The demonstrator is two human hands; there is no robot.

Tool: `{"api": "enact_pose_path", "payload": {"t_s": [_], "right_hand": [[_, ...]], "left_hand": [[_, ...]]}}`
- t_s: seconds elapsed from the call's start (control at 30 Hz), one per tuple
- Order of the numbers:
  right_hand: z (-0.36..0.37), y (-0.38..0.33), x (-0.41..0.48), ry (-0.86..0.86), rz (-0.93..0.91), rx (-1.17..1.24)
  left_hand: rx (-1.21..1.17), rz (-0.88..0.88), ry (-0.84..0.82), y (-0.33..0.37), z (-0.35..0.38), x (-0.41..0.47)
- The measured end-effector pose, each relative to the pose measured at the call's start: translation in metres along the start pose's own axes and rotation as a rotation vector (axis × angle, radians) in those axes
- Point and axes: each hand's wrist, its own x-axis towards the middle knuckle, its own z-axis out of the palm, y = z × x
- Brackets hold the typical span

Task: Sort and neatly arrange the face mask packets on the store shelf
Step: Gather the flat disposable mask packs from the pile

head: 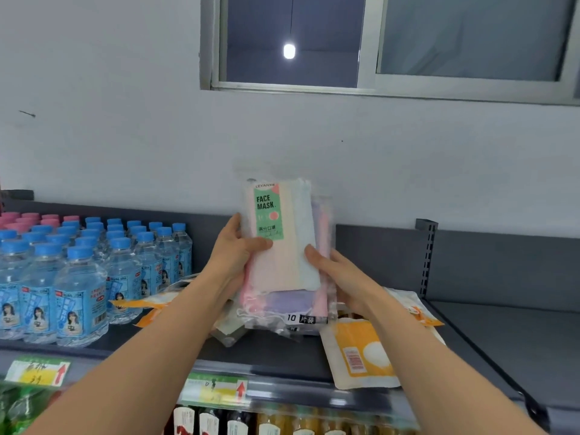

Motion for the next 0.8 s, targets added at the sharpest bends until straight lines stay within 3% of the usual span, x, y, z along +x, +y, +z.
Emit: {"api": "enact_pose_path", "payload": {"t_s": [0.17, 0.33, 0.47, 0.6, 0.8], "right_hand": [[-0.01, 0.0, -0.007, 0.234, -0.082, 0.14], [-0.023, -0.001, -0.021, 0.507, -0.171, 0.048], [-0.035, -0.008, -0.032, 0.508, -0.038, -0.055], [-0.053, -0.002, -0.054, 0.389, 0.224, 0.156], [-0.095, 0.006, -0.071, 0.453, -0.03, 0.493]], "left_hand": [[-0.027, -0.101, -0.161, -0.01, 0.013, 0.007], [-0.061, -0.229, -0.354, -0.045, 0.031, 0.012], [-0.123, -0.156, -0.276, -0.054, 0.045, 0.01], [-0.061, -0.103, -0.266, -0.065, 0.071, 0.007], [-0.072, -0.26, -0.366, -0.078, 0.11, -0.007]]}}
